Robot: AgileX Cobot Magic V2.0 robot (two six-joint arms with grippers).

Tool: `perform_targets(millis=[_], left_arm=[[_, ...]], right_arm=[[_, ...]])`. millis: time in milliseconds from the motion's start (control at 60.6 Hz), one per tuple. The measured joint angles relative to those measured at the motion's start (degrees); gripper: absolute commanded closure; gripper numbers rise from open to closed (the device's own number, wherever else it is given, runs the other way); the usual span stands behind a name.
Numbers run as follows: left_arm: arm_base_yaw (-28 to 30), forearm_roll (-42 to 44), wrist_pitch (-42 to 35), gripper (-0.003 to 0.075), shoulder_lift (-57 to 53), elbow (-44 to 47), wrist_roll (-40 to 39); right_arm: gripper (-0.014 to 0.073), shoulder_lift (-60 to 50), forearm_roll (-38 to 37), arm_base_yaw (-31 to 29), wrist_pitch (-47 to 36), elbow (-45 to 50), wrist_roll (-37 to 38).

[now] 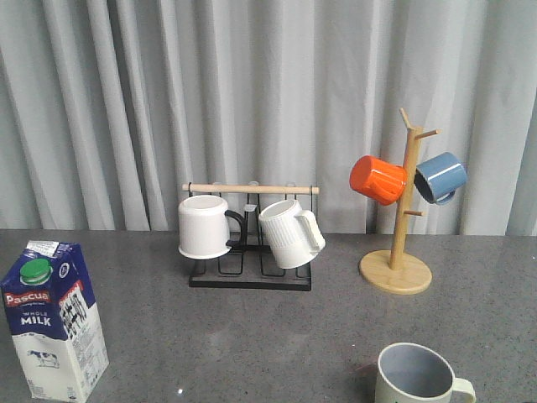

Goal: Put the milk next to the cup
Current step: 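Lower the right gripper onto the white HOME mug and grasp it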

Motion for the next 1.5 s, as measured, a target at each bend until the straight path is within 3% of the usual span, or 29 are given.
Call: perform_targets(millis=[297, 940, 1089, 1270, 1501], left_arm=[[0.0, 0.1, 0.2, 0.0412, 4.2, -0.7, 0.3], [0.0, 0.1, 0.2, 0.0412, 4.2, -0.7, 0.3], [0.0, 0.1, 0.1, 0.0412, 4.2, -0.7, 0.3], [0.0, 0.1, 0.1, 0.0412, 4.2, -0.7, 0.3], [0.0, 0.1, 0.1, 0.0413, 4.2, -0.7, 0.4]], right_arm=[[0.0170, 17.0, 7.6, 0.0, -5.0, 0.0, -7.1], [0.0176, 32.6, 15.4, 0.0, -16.8, -2.8, -17.4], [0.0293, 38.6, 17.5, 0.0, -16.9, -7.0, -20.8], [0.0610, 44.2, 17.9, 0.0, -16.9, -9.7, -24.0], [0.0602, 44.1, 18.6, 0.0, -16.6, -10.8, -25.8]])
